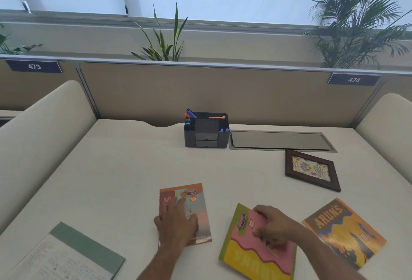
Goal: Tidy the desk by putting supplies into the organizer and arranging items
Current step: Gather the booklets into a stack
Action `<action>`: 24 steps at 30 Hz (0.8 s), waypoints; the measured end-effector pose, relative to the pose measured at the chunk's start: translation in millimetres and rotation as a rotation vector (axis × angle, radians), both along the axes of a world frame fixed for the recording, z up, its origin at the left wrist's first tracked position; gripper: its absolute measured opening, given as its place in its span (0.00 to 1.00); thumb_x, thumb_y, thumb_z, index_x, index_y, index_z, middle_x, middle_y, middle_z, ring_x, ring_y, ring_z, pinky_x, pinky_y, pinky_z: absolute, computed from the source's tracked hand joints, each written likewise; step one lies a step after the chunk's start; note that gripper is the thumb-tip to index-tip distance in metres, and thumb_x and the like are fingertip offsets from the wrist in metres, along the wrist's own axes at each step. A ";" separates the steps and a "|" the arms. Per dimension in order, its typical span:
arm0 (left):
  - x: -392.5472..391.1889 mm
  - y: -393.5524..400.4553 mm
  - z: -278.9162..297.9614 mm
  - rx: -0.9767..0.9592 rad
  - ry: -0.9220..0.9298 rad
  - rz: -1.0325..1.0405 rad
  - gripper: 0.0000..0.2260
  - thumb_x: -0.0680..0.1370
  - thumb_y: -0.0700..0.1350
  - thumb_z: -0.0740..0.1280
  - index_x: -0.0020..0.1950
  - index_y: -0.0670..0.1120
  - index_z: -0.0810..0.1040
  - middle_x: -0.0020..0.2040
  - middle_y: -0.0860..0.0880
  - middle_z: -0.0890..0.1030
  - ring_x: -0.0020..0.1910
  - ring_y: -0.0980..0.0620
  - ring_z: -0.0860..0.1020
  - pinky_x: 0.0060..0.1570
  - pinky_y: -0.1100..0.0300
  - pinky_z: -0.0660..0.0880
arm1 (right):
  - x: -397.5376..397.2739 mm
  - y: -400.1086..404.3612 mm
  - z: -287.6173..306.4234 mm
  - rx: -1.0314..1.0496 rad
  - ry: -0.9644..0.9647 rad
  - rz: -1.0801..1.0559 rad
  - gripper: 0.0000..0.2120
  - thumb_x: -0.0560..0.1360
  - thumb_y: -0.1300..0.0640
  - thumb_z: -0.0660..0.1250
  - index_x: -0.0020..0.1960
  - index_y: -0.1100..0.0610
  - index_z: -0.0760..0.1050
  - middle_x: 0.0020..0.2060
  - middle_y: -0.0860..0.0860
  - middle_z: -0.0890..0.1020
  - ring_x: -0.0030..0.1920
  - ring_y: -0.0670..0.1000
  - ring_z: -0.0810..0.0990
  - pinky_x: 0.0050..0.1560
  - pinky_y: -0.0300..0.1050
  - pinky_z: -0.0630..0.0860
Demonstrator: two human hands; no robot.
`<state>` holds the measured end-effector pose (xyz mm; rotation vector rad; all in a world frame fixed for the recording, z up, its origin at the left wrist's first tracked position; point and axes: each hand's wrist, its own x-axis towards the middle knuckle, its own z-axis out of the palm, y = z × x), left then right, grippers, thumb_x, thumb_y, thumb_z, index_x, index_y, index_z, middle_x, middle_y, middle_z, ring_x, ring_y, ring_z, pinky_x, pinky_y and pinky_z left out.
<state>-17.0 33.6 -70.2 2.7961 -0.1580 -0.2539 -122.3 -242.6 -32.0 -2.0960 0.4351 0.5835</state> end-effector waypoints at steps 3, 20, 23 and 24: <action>14.0 15.8 4.0 -0.051 0.065 0.184 0.36 0.66 0.64 0.71 0.70 0.55 0.62 0.69 0.50 0.64 0.66 0.46 0.64 0.60 0.46 0.66 | -2.6 -17.0 2.7 0.337 -0.078 -0.223 0.14 0.72 0.63 0.72 0.55 0.63 0.72 0.41 0.59 0.82 0.37 0.57 0.79 0.33 0.45 0.73; 14.2 23.8 13.0 -0.803 0.256 0.205 0.15 0.68 0.39 0.76 0.49 0.51 0.75 0.42 0.50 0.84 0.41 0.49 0.83 0.43 0.49 0.81 | 2.4 34.3 -1.7 0.925 -0.428 -0.708 0.18 0.73 0.61 0.67 0.61 0.65 0.73 0.47 0.67 0.79 0.38 0.62 0.80 0.40 0.56 0.80; 0.8 11.9 27.7 -1.103 0.267 0.073 0.15 0.73 0.33 0.72 0.54 0.47 0.75 0.45 0.48 0.85 0.45 0.45 0.84 0.45 0.46 0.81 | 4.9 44.8 4.0 0.925 -0.457 -0.695 0.19 0.70 0.60 0.71 0.60 0.64 0.73 0.47 0.66 0.81 0.40 0.62 0.81 0.41 0.57 0.80; -2.2 7.7 32.0 -1.181 0.279 0.051 0.14 0.74 0.32 0.71 0.56 0.45 0.75 0.46 0.46 0.85 0.46 0.45 0.84 0.45 0.47 0.81 | 5.9 48.3 6.3 0.919 -0.472 -0.685 0.19 0.70 0.60 0.70 0.59 0.64 0.73 0.45 0.66 0.81 0.39 0.62 0.81 0.40 0.57 0.80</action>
